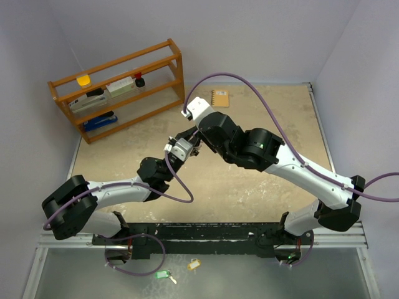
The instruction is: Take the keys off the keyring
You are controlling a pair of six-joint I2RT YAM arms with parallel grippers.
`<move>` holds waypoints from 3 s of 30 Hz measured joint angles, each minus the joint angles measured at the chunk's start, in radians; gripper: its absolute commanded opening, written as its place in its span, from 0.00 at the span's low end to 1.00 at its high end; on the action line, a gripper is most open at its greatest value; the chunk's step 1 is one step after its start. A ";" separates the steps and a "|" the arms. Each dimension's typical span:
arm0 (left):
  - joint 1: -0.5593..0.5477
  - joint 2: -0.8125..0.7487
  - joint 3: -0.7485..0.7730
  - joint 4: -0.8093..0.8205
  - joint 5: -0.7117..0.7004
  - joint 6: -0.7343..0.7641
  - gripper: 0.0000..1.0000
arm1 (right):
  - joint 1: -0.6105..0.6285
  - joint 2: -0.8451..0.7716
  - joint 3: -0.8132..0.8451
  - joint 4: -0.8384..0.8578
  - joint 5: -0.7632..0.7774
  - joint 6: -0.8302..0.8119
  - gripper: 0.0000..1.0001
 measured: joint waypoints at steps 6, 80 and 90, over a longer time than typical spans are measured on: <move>-0.002 0.000 -0.001 0.005 -0.010 0.002 0.00 | 0.000 -0.002 -0.011 0.014 -0.003 0.005 0.00; -0.010 -0.066 -0.005 -0.003 -0.134 0.239 0.00 | -0.114 -0.070 -0.204 0.324 -0.322 0.076 0.00; -0.040 -0.066 0.056 -0.004 -0.033 0.076 0.00 | -0.153 -0.327 -0.439 0.550 -0.384 0.137 0.00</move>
